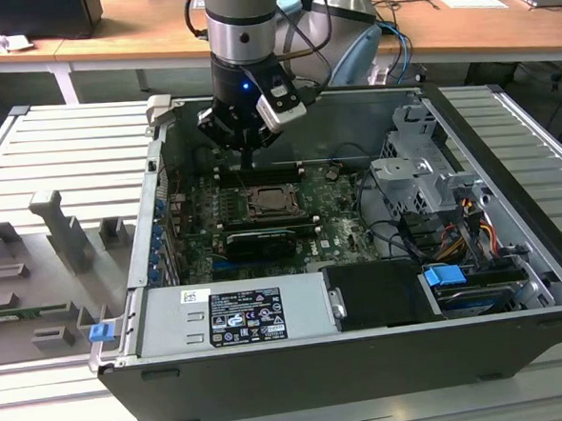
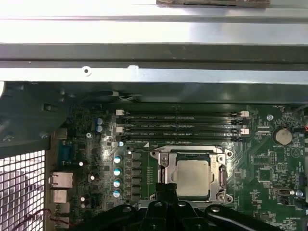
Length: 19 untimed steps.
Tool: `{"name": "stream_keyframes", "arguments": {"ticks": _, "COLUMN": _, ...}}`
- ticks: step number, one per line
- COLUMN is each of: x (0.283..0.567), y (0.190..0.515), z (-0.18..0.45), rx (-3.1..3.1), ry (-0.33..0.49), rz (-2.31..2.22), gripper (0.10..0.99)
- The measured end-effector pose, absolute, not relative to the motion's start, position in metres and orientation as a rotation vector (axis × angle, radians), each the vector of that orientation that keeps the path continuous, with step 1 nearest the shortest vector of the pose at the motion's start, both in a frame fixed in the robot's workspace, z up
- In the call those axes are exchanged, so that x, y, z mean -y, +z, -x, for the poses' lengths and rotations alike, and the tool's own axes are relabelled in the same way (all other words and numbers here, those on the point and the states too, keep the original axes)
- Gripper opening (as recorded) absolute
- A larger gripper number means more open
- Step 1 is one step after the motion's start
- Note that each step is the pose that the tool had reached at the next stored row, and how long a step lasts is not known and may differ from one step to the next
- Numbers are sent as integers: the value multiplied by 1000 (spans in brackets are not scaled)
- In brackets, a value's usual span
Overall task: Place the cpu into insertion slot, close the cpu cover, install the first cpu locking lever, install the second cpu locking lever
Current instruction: 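Install the first cpu locking lever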
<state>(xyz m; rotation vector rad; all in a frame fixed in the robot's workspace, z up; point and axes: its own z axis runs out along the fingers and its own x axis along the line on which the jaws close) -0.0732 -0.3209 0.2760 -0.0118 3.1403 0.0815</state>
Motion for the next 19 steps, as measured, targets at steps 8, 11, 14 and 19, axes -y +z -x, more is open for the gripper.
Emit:
{"name": "stream_keyframes", "arguments": {"ticks": 8, "x": 321, "y": 272, "z": 95, "rx": -3133, "ry": 82, "rz": 18, "gripper": 106}}
{"name": "stream_keyframes", "arguments": {"ticks": 11, "x": 320, "y": 267, "z": 100, "rx": -3133, "ry": 84, "rz": 56, "gripper": 106}}
{"name": "stream_keyframes", "arguments": {"ticks": 14, "x": 319, "y": 266, "z": 106, "rx": -3133, "ry": 84, "rz": 63, "gripper": 106}}
{"name": "stream_keyframes", "arguments": {"ticks": 19, "x": 316, "y": 263, "z": 112, "rx": -3133, "ry": 84, "rz": 67, "gripper": 106}}
